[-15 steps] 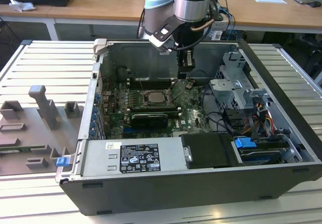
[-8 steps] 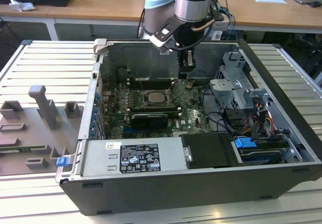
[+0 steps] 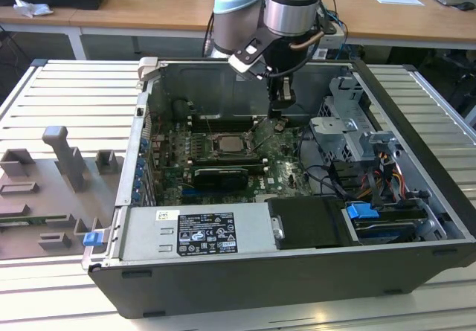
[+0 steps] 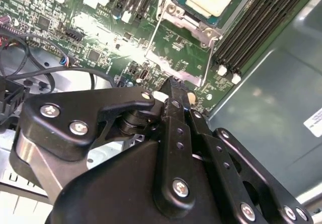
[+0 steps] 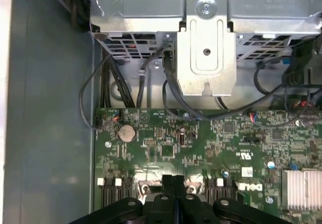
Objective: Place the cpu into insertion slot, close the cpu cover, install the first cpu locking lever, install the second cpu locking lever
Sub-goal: 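Close the cpu cover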
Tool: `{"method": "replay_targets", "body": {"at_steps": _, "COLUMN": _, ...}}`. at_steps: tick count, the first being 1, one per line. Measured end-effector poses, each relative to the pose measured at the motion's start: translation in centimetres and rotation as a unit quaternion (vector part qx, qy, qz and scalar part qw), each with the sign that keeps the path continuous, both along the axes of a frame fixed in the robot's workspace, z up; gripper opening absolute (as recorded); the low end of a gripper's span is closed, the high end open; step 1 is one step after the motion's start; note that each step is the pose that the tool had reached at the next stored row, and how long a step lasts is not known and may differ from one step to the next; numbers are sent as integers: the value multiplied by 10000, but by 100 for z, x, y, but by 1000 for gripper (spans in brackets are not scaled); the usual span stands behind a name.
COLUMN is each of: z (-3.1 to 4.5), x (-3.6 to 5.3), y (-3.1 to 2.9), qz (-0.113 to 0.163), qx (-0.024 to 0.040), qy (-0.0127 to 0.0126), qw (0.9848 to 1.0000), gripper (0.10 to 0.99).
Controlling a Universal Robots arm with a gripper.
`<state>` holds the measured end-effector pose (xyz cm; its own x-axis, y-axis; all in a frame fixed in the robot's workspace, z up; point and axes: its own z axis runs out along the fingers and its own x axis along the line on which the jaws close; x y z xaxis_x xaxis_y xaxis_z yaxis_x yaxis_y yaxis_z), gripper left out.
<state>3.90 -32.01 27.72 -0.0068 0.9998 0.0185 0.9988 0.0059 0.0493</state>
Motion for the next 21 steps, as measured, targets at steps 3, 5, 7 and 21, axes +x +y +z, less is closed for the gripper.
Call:
{"method": "replay_targets", "body": {"at_steps": 3, "z": -47, "x": 43, "y": 0, "qz": 3, "qx": -1, "qy": 0, "qw": 10000, "gripper": 106}}
{"method": "replay_targets", "body": {"at_steps": 5, "z": -61, "x": 55, "y": 0, "qz": 4, "qx": -1, "qy": 0, "qw": 10000, "gripper": 106}}
{"method": "replay_targets", "body": {"at_steps": 7, "z": -77, "x": 68, "y": 0, "qz": 3, "qx": -2, "qy": 0, "qw": 10000, "gripper": 106}}
{"method": "replay_targets", "body": {"at_steps": 21, "z": -281, "x": 110, "y": -1, "qz": 4, "qx": -3, "qy": 1, "qw": 10000, "gripper": 106}}
